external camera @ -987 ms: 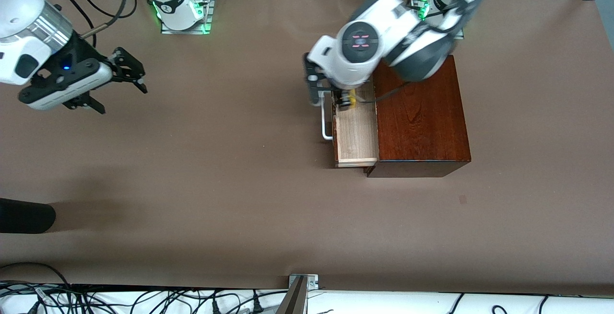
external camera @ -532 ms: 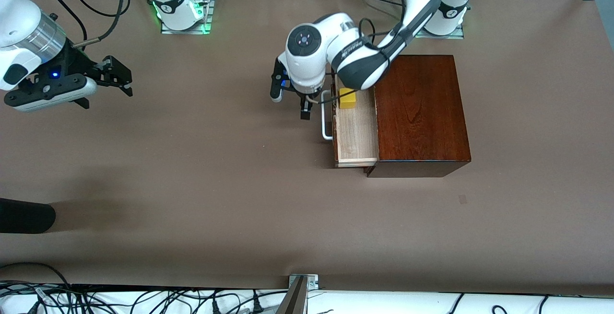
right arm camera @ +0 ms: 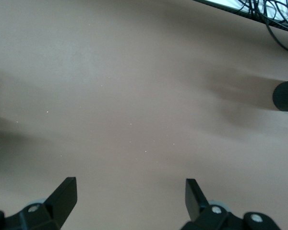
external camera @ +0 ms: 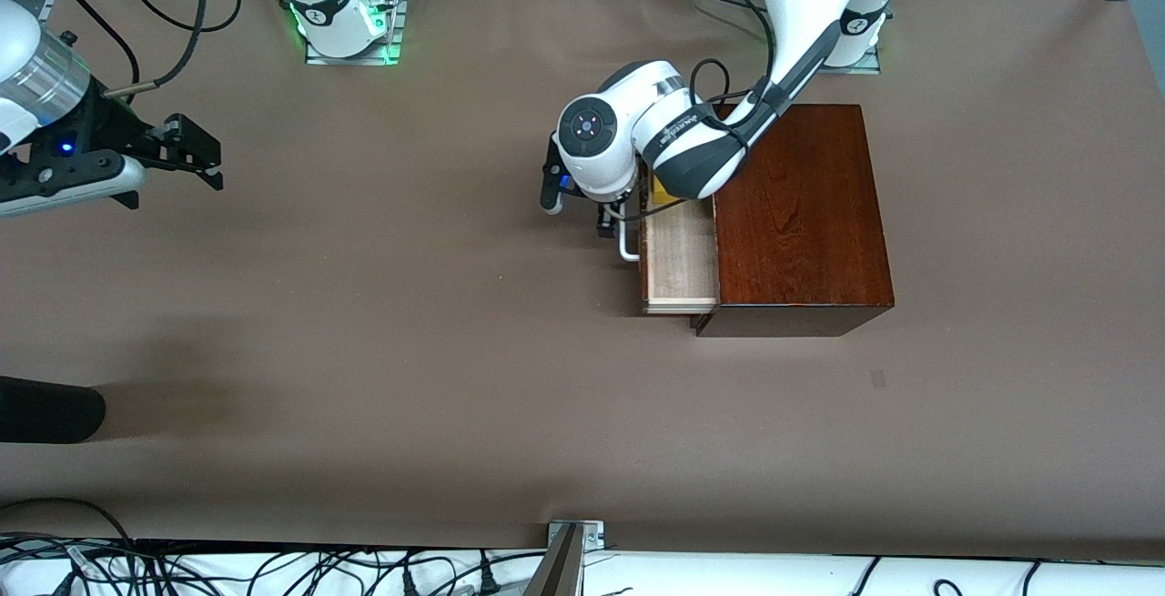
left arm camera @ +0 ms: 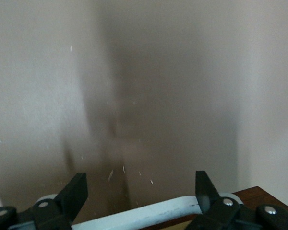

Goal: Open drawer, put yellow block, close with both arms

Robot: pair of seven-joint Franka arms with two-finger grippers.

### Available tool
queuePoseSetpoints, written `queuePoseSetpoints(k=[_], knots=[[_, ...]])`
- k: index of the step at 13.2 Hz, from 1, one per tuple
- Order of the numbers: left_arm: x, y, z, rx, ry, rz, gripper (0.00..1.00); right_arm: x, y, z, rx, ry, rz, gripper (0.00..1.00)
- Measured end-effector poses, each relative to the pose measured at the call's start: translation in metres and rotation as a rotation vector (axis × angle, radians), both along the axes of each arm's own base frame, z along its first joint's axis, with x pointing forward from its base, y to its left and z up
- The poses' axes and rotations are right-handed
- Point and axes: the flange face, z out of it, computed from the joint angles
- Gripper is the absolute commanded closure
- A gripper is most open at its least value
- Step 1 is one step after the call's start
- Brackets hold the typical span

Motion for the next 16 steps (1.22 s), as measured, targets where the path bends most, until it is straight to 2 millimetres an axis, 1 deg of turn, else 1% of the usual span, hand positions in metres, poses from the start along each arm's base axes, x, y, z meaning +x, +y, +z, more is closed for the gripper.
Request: queuePoseSetpoints(k=[1, 3, 6, 8, 10, 11, 12, 13, 14, 16], knots=[[0.006, 0.013, 0.003, 0.031, 0.015, 0.013, 0.00, 0.002, -0.001, -0.003, -0.001, 0.005, -0.002, 0.00], [0.015, 0.033, 0.009, 0.071, 0.036, 0.035, 0.00, 0.004, 0.000, -0.009, -0.004, 0.015, -0.001, 0.00], [0.023, 0.052, 0.011, 0.107, 0.056, 0.056, 0.00, 0.006, 0.001, -0.012, -0.005, 0.019, -0.002, 0.00], [0.027, 0.067, 0.010, 0.185, 0.043, 0.037, 0.00, 0.006, 0.001, -0.012, -0.005, 0.020, -0.005, 0.00], [0.026, 0.065, 0.012, 0.192, 0.033, 0.025, 0.00, 0.006, 0.001, -0.013, -0.005, 0.021, -0.007, 0.00], [0.027, 0.064, 0.017, 0.191, 0.018, 0.021, 0.00, 0.006, 0.001, -0.013, -0.005, 0.023, -0.007, 0.00], [0.031, 0.064, 0.029, 0.187, -0.005, 0.024, 0.00, 0.006, 0.001, -0.013, -0.006, 0.026, -0.008, 0.00], [0.034, 0.067, 0.046, 0.183, -0.029, 0.031, 0.00, 0.005, 0.001, -0.013, -0.006, 0.029, -0.008, 0.00], [0.038, 0.070, 0.067, 0.174, -0.058, 0.040, 0.00, 0.005, 0.001, -0.014, -0.007, 0.032, -0.009, 0.00], [0.048, 0.080, 0.116, 0.140, -0.131, 0.073, 0.00, 0.005, 0.001, -0.014, -0.007, 0.035, -0.009, 0.00]])
